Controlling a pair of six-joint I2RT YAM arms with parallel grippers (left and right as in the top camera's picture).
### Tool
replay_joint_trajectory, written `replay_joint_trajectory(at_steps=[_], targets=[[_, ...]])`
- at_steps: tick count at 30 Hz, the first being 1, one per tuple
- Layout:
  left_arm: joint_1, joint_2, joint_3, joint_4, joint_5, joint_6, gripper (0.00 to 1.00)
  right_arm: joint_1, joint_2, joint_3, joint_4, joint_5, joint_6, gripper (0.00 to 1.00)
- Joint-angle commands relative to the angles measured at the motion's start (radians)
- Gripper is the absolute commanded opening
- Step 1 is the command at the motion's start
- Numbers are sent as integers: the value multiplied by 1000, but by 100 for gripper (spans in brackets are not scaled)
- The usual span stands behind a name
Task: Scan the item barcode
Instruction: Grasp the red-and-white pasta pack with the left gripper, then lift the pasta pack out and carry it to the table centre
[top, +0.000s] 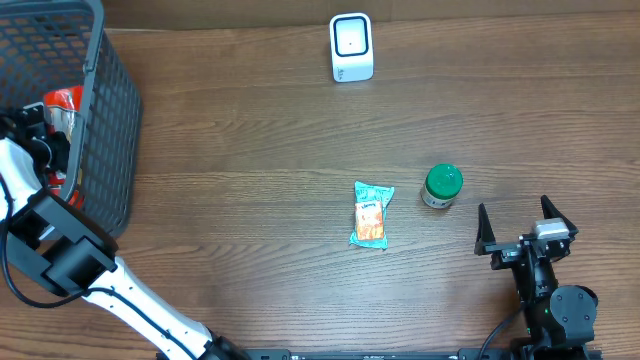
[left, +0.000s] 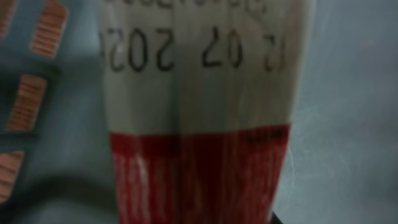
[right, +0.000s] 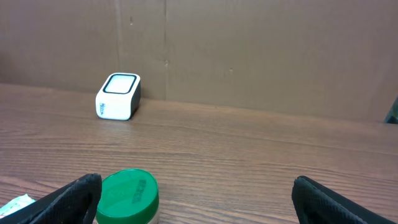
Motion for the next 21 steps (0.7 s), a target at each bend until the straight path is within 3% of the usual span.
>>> replay_joint_trajectory(at_steps=[1, 9, 21], targets=[[-6, 87, -29, -16, 6, 11, 4, -5, -8, -11, 6, -5, -1, 100], [-6, 40, 77, -65, 7, -27, 4, -5, -8, -11, 6, -5, -1, 100], [-9, -275, 165, -39, 14, -234, 4, -5, -8, -11, 6, -5, -1, 100]])
